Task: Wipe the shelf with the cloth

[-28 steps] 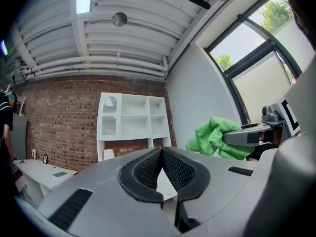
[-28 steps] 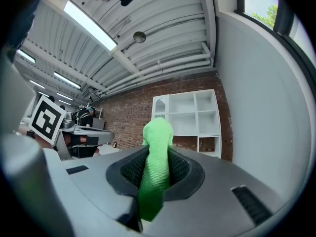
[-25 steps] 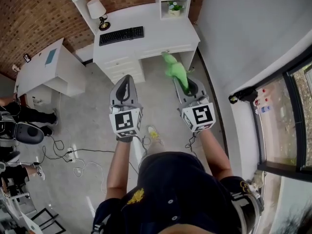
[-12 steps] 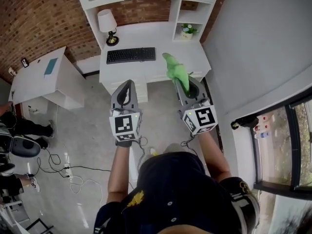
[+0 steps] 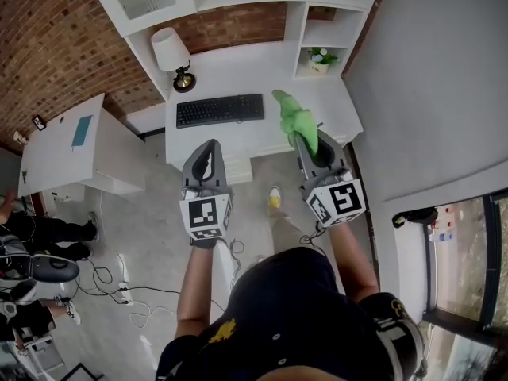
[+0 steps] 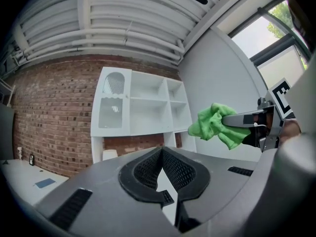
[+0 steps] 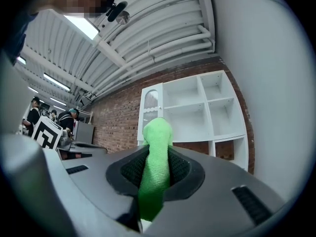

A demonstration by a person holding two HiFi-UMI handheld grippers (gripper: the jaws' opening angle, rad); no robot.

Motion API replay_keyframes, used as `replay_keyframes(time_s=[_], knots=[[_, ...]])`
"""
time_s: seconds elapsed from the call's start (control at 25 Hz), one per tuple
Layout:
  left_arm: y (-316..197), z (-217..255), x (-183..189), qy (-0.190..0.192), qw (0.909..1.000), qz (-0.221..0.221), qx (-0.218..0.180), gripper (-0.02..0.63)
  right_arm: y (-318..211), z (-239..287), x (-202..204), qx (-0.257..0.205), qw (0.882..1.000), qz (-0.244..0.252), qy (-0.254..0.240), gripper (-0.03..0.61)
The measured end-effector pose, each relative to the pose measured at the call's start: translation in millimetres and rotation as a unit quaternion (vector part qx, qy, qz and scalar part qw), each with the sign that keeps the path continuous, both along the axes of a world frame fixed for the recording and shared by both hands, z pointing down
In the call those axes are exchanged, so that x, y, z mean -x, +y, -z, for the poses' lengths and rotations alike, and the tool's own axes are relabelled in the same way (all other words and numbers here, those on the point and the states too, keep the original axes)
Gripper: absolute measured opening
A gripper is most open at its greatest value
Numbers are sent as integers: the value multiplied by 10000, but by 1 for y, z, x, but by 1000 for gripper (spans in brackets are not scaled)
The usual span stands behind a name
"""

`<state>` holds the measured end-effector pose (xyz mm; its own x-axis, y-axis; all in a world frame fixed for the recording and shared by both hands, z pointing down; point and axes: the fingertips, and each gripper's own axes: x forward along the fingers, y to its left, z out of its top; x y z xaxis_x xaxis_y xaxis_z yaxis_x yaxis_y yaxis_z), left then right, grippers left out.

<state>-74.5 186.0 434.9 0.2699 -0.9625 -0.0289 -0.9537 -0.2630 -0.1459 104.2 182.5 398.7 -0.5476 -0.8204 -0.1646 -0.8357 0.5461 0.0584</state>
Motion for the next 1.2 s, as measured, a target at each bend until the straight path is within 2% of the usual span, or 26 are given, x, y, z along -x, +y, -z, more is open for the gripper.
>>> replay_keyframes(time_s=[0.08, 0.24, 0.4, 0.56, 0.68, 0.88, 1.0, 1.2], knots=[[-44, -2, 2, -55, 10000, 53, -21, 18, -49, -1, 4, -43, 9998, 173, -99, 57], [-140, -1, 8, -37, 9997, 180, 133, 17, -149, 4, 24, 150, 9958, 860, -281, 57], [-240, 12, 18, -67, 9988, 391, 271, 17, -243, 19, 43, 152, 9905, 1346, -216, 57], [-321, 28, 19, -82, 9984, 503, 234, 17, -329, 38, 49, 70, 9876, 1552, -221, 57], [-359, 36, 25, -112, 9982, 546, 221, 17, -377, 59, 62, -158, 9864, 1632, -66, 57], [-401, 46, 43, -83, 9982, 556, 193, 17, -431, 102, 93, -725, 9808, 1746, 481, 57], [-412, 56, 58, -62, 9988, 463, 127, 17, -446, 130, 118, -1181, 9733, 1757, 886, 57], [-426, 89, 57, 63, 9998, 108, -174, 17, -493, 167, 140, -1635, 9503, 1483, 2197, 55]])
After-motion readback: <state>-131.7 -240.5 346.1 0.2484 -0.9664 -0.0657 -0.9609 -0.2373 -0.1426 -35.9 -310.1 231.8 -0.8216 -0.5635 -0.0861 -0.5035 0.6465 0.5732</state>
